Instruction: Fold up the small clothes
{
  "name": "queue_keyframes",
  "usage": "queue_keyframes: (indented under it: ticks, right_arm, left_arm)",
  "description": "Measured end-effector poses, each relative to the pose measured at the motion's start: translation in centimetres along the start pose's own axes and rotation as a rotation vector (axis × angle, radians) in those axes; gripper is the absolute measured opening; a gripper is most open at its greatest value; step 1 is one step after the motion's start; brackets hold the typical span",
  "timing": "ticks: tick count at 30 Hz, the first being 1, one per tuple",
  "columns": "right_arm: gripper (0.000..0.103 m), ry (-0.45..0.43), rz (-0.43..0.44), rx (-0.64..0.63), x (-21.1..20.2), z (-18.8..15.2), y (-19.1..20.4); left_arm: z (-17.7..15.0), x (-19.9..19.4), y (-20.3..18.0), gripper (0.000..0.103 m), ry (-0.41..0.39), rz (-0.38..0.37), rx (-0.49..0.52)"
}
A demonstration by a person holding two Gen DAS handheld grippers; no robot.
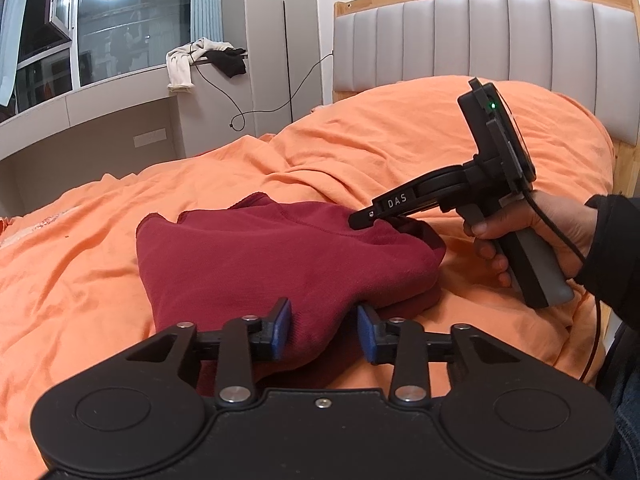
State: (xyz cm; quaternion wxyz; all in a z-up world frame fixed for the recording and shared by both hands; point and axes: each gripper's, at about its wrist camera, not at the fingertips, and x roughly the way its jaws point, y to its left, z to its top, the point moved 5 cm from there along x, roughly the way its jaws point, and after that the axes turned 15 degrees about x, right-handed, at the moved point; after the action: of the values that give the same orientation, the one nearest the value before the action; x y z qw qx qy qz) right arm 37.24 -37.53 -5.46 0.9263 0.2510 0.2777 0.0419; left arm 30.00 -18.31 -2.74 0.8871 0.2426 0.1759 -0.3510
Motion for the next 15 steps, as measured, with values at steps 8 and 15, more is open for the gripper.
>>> queue_keyframes:
  ticks: [8, 15]
  right_arm:
    - [0.015, 0.0, -0.003, -0.004, 0.0, 0.0, 0.0]
    - [0.018, -0.001, -0.005, -0.005, 0.0, 0.0, 0.0]
  left_arm:
    - [0.3, -0.5, -0.1, 0.061, -0.038, -0.022, -0.026]
    - [0.6, -1.3, 0.7, 0.083, -0.092, -0.019, -0.097]
